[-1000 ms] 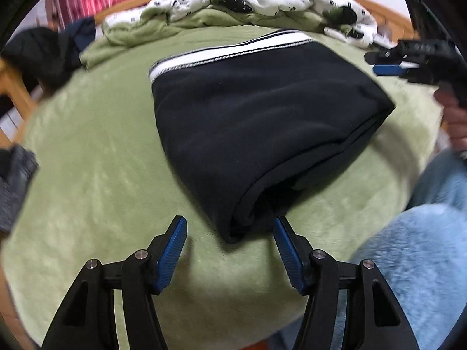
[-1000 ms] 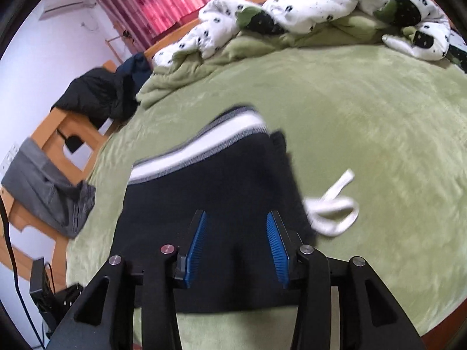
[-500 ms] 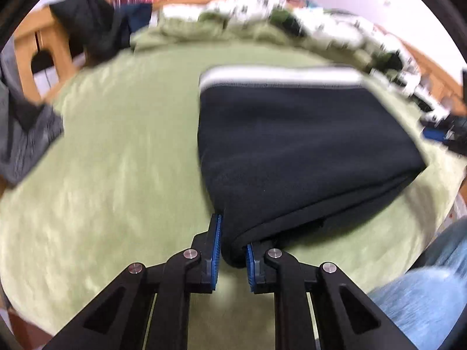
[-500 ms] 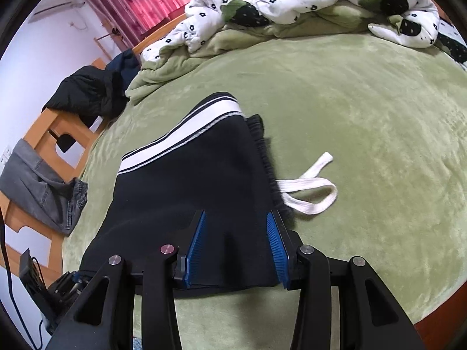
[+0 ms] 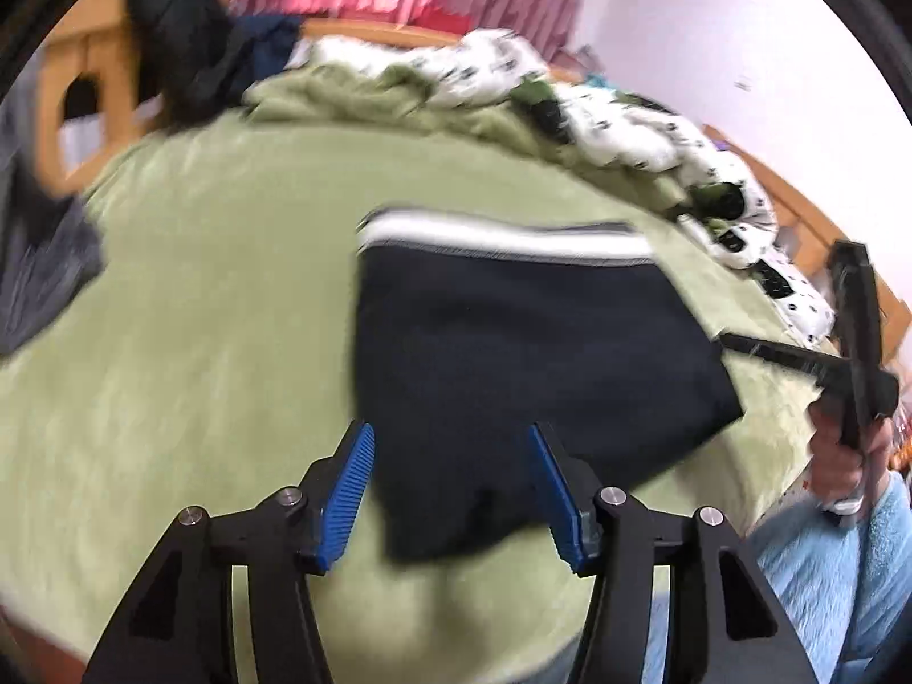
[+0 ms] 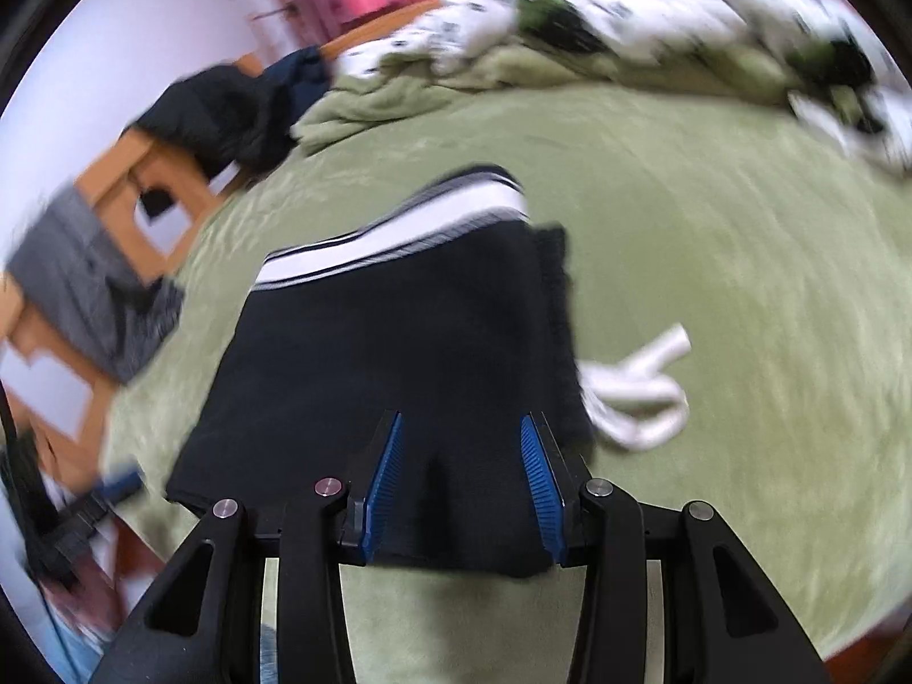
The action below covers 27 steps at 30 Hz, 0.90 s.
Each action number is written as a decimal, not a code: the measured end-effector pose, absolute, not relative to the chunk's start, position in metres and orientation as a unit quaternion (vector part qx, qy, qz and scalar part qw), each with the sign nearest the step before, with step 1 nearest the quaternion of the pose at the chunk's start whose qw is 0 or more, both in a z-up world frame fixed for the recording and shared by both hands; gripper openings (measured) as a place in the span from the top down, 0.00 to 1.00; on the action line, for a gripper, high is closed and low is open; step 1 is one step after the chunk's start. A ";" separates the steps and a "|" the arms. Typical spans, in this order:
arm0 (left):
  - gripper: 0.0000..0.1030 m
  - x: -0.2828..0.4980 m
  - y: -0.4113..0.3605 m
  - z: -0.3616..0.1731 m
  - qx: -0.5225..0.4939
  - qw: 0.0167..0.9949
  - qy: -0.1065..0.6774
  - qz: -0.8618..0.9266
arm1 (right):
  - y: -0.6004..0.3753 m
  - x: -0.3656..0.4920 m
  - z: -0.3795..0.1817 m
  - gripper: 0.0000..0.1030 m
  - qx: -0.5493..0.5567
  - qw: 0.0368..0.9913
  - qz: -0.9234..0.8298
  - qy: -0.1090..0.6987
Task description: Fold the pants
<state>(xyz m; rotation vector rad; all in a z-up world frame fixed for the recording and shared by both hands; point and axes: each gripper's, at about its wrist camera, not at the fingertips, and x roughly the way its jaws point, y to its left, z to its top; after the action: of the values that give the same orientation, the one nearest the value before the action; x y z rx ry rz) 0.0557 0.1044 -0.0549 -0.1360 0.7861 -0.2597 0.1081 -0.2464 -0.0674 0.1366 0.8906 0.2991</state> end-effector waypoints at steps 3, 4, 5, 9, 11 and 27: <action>0.48 0.079 0.080 -0.068 -0.041 0.911 0.391 -0.121 | -0.214 0.114 -0.069 0.59 -0.026 0.883 0.196 0.425; 0.48 0.079 0.077 -0.075 -0.036 0.908 0.398 -0.122 | -0.208 0.115 -0.073 0.59 -0.052 0.877 0.212 0.429; 0.48 0.080 0.076 -0.087 -0.030 0.903 0.411 -0.124 | -0.205 0.116 -0.077 0.59 -0.074 0.871 0.218 0.434; 0.48 0.058 0.082 -0.116 -0.024 0.905 0.407 -0.123 | -0.215 0.117 -0.106 0.62 -0.113 0.852 0.213 0.466; 0.47 0.050 0.086 -0.113 -0.024 0.903 0.410 -0.129 | -0.220 0.113 -0.112 0.62 -0.109 0.847 0.222 0.470; 0.46 0.107 0.124 -0.094 -0.150 0.890 0.415 -0.112 | -0.229 0.259 -0.086 0.62 -0.022 0.896 0.128 0.425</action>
<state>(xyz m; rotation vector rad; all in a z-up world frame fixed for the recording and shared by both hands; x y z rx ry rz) 0.1070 0.1235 -0.0937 -0.3124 0.8608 -0.2324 0.2593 -0.2288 -0.0860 -0.0449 0.8807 0.2644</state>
